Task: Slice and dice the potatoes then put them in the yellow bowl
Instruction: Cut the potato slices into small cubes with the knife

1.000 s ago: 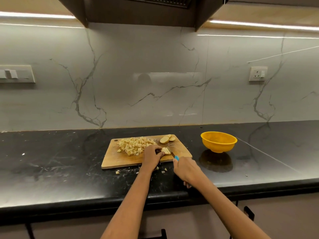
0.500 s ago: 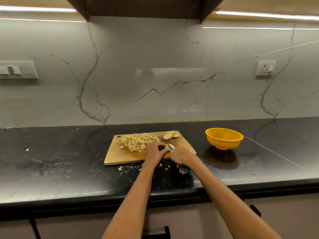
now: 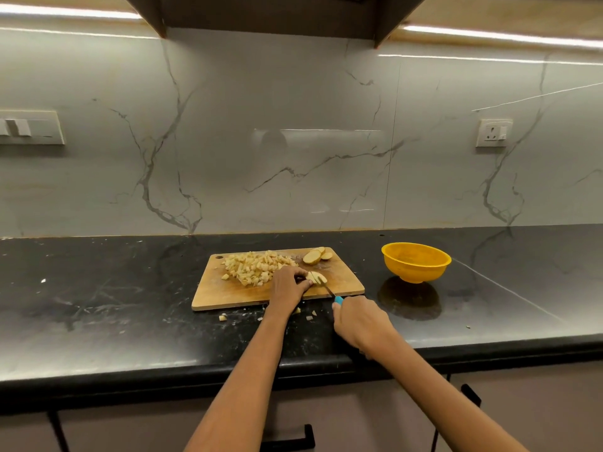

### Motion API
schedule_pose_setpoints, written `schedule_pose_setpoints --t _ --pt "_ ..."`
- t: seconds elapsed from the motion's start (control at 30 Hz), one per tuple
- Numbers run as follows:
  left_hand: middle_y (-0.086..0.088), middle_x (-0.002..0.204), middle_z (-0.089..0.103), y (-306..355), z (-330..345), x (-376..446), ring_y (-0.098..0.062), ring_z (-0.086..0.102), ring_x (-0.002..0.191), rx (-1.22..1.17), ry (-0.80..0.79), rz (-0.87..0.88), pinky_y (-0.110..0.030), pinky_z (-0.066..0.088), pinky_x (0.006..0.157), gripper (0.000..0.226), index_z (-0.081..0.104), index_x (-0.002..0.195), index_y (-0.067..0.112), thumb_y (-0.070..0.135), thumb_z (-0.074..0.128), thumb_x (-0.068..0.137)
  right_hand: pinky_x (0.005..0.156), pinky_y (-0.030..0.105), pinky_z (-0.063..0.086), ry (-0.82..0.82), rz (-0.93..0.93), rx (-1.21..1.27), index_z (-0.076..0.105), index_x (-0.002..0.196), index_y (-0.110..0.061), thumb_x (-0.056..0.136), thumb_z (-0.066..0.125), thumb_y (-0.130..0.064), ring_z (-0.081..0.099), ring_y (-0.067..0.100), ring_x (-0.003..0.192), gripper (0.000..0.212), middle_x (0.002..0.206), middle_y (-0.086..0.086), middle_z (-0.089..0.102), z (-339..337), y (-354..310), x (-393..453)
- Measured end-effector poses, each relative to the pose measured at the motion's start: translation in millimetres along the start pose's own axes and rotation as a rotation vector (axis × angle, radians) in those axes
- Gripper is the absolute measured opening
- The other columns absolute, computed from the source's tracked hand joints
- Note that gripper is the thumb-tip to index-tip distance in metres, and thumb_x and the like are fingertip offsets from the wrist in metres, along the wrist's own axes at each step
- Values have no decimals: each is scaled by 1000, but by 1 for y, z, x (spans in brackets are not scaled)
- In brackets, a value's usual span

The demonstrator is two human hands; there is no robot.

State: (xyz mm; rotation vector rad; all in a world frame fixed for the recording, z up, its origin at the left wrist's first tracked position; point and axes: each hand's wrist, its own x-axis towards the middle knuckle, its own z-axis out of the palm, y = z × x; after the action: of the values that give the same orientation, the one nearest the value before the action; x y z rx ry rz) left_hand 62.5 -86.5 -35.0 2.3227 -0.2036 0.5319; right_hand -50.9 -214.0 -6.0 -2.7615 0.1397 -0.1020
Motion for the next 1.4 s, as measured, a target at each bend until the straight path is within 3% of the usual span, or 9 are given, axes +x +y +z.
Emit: schedule_pose_setpoints --t 0.1,0.2,0.43,0.77,1.07,1.17,1.3,1.4 --pt "-7 114 66 1 -1 -1 -17 58 108 -19 17 -17 -22 40 92 32 67 112 8 19 70 82 70 32 52 2 14 102 58 105 -2 102 33 -38 65 24 84 44 93 12 65 1 -2 11" --pt "-8 109 68 2 -3 -1 -16 60 103 -42 50 -23 -14 35 83 26 68 108 6 13 68 83 46 24 49 -78 25 160 51 79 -1 103 29 -36 61 20 54 48 64 10 60 4 -12 26" --pt "-8 106 69 1 -3 0 -15 61 100 -34 56 -11 -16 37 82 22 70 105 7 11 67 84 37 24 45 -153 34 163 54 85 1 103 28 -36 59 20 46 49 66 14 63 8 -21 41" --pt "-7 106 70 2 -1 2 -15 61 101 -26 59 -14 -16 36 81 21 70 104 7 12 67 84 48 26 52 -172 58 201 54 97 3 103 27 -35 63 22 56 47 74 15 65 6 -18 37" --pt "-8 97 72 1 -2 0 -15 64 91 -37 64 13 -16 40 76 17 73 97 7 11 70 81 52 26 45 -303 122 275 40 100 0 103 26 -26 50 19 55 29 73 13 50 -5 -36 47" --pt "-9 97 72 2 -2 0 -16 64 92 -27 79 -1 -17 41 77 18 73 98 7 12 70 81 55 28 46 -304 108 236 41 101 1 103 28 -24 53 21 58 29 77 15 54 -4 -36 46" --pt "-8 100 71 2 -1 1 -15 62 96 -23 83 -18 -18 40 79 18 72 99 8 13 69 83 78 34 50 -140 -4 32 57 113 0 101 36 -25 63 30 97 35 110 17 63 3 -21 28" --pt "-7 103 70 2 0 2 -15 61 99 -12 78 -28 -18 39 82 18 71 101 8 13 68 84 85 34 47 -24 -9 -7 58 115 -3 100 39 -33 60 27 105 38 116 12 63 8 -11 13"
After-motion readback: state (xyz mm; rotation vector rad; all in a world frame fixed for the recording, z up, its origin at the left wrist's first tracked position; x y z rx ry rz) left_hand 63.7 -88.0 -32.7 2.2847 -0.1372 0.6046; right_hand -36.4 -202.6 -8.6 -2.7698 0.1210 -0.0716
